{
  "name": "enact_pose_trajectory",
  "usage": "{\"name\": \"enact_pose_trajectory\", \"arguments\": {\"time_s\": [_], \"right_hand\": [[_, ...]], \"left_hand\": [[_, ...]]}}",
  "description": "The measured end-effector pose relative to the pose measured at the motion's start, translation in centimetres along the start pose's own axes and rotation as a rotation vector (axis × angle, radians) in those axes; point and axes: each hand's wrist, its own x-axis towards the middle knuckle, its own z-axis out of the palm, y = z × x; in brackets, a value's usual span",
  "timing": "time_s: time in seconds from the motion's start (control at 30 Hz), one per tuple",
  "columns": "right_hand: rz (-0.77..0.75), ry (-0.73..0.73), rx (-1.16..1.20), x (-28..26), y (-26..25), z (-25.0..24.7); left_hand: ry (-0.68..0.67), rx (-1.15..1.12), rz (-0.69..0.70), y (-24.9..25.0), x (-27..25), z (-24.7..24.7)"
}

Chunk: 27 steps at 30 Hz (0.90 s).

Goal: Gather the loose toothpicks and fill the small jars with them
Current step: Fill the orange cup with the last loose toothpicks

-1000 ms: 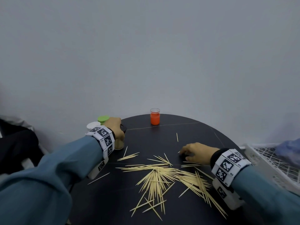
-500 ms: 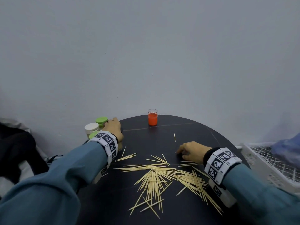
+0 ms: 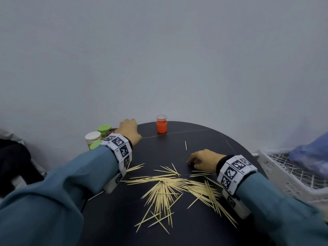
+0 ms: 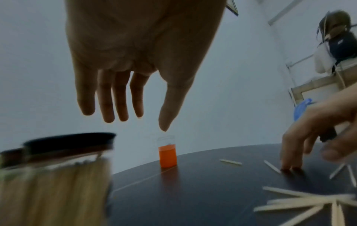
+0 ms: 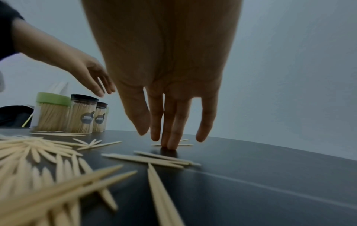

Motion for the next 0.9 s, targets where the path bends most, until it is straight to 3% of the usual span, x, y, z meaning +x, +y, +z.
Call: {"name": "enact_pose_trajectory", "arguments": {"time_s": [0.17, 0.33, 0.67, 0.9], "right_hand": [[0.008, -0.002, 0.010, 0.4, 0.1, 0.1], [0.013, -0.004, 0.022, 0.8, 0.6, 0.3], [-0.036, 0.009, 0.011, 1.6, 1.3, 0.7], [-0.041, 0.008, 0.002, 1.7, 1.4, 0.8]], "left_hand": [[-0.060, -0.168, 0.117, 3.3, 2.7, 0.0], [-0.061, -0.171, 0.209, 5.7, 6.8, 1.3], [-0.150, 0.050, 0.175, 6.9, 12.5, 6.5], [-0.084, -0.096, 0.156, 6.8, 12.3, 7.2]]}}
